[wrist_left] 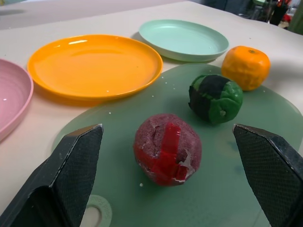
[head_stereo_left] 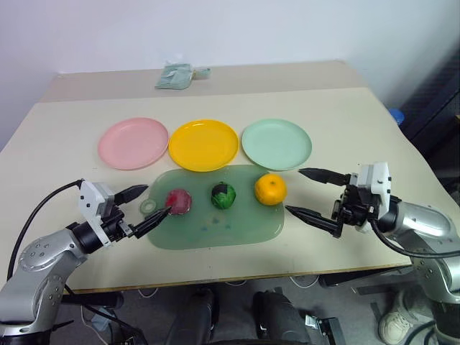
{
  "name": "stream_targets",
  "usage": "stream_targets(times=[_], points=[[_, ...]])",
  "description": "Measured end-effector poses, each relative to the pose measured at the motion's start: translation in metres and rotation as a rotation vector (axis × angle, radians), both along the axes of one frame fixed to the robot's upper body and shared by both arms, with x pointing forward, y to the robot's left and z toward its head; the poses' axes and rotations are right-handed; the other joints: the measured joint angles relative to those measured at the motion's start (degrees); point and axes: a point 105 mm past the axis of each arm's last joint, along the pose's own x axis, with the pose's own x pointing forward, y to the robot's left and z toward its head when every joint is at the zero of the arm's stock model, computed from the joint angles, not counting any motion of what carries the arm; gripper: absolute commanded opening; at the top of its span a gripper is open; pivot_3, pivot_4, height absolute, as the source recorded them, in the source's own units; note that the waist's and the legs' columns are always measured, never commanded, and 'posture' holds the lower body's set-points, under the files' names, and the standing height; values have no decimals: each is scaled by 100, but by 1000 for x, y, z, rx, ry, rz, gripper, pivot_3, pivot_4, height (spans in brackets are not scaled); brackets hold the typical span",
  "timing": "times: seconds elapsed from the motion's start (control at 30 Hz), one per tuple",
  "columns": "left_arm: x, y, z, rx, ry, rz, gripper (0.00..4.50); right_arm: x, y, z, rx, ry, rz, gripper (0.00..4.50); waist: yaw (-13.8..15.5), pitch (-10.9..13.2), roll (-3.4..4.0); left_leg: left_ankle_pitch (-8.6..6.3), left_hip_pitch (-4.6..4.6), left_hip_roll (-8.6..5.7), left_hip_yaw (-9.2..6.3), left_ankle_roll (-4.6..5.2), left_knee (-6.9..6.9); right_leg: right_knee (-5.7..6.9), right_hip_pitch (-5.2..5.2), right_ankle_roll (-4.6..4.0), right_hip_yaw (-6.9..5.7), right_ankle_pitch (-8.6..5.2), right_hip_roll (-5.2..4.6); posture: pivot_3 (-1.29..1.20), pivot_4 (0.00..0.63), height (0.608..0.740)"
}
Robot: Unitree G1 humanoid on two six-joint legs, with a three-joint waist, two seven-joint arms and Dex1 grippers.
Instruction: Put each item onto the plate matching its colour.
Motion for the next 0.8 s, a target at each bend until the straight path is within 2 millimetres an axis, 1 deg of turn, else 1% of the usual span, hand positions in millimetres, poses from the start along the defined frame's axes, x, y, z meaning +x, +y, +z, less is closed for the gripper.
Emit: stream_targets(times=[0.13, 0.23, 0.43, 0.5, 0.7, 0.8], points=[[5, -2, -8, 3, 24, -2, 4500, 9, 10, 6, -15, -20, 61, 4434, 6, 0, 0, -1, -2, 0, 0, 1, -1, -1, -1, 1, -1, 1, 0, 0, 150, 740], [8, -2, -15, 20, 43, 9, 4500, 14, 13, 4, -21, -9, 80, 4434, 5, 1, -1, -1, -5, -1, 0, 2, -1, 0, -5, 1, 0, 2, 0, 0, 150, 740], [17, -8, -12, 35, 21, 12, 4500, 18, 17, 7, -32, -24, 89, 4434, 1, 1, -1, -1, -5, -1, 0, 1, -3, 1, -9, 1, 1, 2, 0, 0, 150, 740], [19, -14, -13, 42, 24, 1, 4500, 18, 17, 8, -30, -29, 88, 4434, 3, 1, -1, -1, -5, -1, 0, 1, -3, 2, -9, 1, 1, 2, 0, 0, 150, 740], [21, -28, -29, 73, 91, -32, 4500, 19, 17, 9, -31, -35, 80, 4434, 4, 1, -1, -1, -6, -1, 0, 1, -3, 4, -10, 1, 1, 2, 0, 0, 150, 740], [25, -36, -32, 76, 94, -45, 4500, 20, 17, 9, -30, -36, 71, 4434, 9, 0, -1, -1, -6, -1, 0, 1, -1, 5, -10, 1, 1, 3, 0, 0, 150, 740]])
